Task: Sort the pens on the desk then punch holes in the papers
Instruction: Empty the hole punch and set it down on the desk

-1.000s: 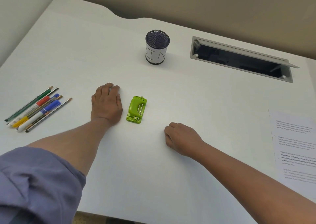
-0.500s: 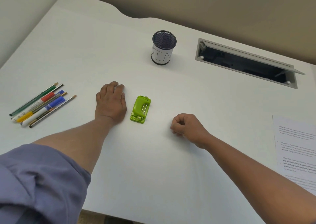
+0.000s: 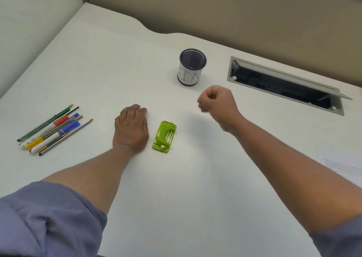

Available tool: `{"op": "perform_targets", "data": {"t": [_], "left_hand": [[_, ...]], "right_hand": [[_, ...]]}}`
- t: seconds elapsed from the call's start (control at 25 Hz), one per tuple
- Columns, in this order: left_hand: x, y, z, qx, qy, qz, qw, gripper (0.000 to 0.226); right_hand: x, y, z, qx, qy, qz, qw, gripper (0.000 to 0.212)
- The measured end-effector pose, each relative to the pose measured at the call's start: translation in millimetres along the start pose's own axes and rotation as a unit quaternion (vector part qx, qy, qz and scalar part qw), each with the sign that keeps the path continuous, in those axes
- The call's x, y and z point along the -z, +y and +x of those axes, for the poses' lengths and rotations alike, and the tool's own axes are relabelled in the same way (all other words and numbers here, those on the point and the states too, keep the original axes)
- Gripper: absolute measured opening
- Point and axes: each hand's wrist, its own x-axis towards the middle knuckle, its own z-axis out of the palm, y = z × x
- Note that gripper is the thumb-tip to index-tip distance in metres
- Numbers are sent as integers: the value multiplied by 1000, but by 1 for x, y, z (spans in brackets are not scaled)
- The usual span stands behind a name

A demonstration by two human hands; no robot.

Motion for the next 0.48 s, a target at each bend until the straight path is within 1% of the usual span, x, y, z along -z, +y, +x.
{"op": "perform_targets", "data": {"t": [0.04,0.12,0.28,0.36,0.48], "left_hand": [[0,0,0,1,-1,0,1000,31],[0,0,-1,0,-1,-1,1000,32],[2,0,0,5,-2,-3,1000,36],[2,2,0,7,-5,5,1000,39],[4,2,0,7,-7,12,1000,40]], "right_hand": [[0,-11,17,13,23,-6,1000,8],[1,-29,49,28,65,-37,997,10],[-1,-49,100,55,100,-156,981,13],[-2,-53,119,70,97,-224,967,14],[-4,-50,134,86,57,-350,931,10]]}}
